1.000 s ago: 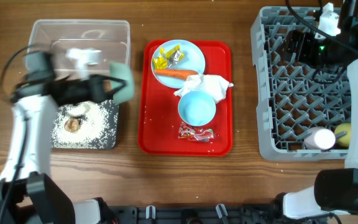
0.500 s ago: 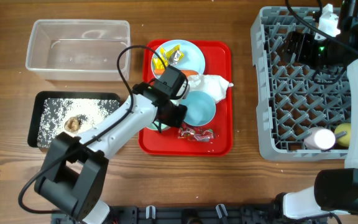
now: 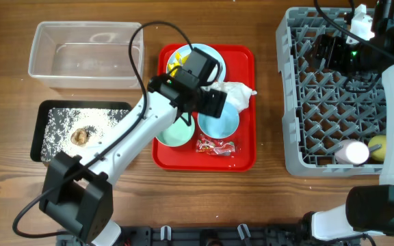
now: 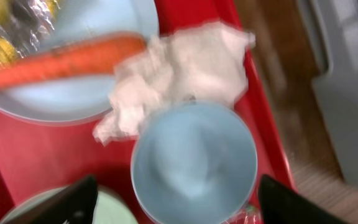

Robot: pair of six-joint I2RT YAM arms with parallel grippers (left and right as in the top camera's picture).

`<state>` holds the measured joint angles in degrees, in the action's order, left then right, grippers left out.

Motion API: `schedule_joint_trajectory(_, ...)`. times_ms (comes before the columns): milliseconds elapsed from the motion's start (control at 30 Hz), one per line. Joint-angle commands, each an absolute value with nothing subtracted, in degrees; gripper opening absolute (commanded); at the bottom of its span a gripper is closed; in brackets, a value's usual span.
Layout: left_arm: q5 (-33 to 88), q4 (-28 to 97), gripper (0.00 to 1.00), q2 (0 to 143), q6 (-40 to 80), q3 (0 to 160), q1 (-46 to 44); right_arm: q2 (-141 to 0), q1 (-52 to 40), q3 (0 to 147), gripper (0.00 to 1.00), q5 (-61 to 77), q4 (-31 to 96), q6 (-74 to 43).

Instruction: Sort waste into correct bins and load items into the dishwasher rack

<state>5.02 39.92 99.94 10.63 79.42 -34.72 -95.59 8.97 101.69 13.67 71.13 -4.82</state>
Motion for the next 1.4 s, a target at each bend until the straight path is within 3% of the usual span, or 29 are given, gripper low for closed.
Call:
schedule_joint_trajectory(0,-2.7,29.0,0.86,101.3,7.7,80.3,-31.3,-96.3,8.8,101.4,0.99,13.9,70.3,-4.7)
schedule_joint_trajectory(133,-2.9,16.3,0.84,110.1,4.6,84.3,-25.1,-96.3,8.8,101.4,0.99,14.5,70.3,-4.7)
schedule_joint_trajectory(267,-2.9,19.2,0.84,122.0,4.7,93.7,-21.9,-96.3,8.8,101.4,1.0,14.4,70.4,-4.7)
schedule_joint_trajectory(467,-2.9,19.8,0.81,127.2,4.7,94.1,-23.0,-96.3,8.8,101.4,0.99,14.4,70.2,-4.7)
schedule_joint_trajectory(567,-2.6,20.3,0.74,129.2,4.7,94.1,-24.2,-96.3,8.8,101.4,0.99,14.4,70.1,-4.6)
schedule_joint_trajectory(700,-2.9,20.7,0.53,131.0,4.8,94.1,-25.1,-96.3,8.8,101.4,0.99,14.4,70.1,-4.5)
schedule_joint_trajectory(833,-2.9,20.1,0.04,131.0,5.0,94.1,-25.1,-96.3,8.8,101.4,1.0,13.9,70.1,-4.4)
schedule_joint_trajectory(1167,-5.7,25.6,0.04,111.1,6.4,94.1,-23.9,-96.3,8.8,101.4,0.99,14.0,70.5,-4.5)
schedule_joint_trajectory(1367,-13.6,34.0,0.04,109.4,6.4,94.1,-14.6,-96.3,8.8,101.4,1.0,14.0,70.5,-4.5)
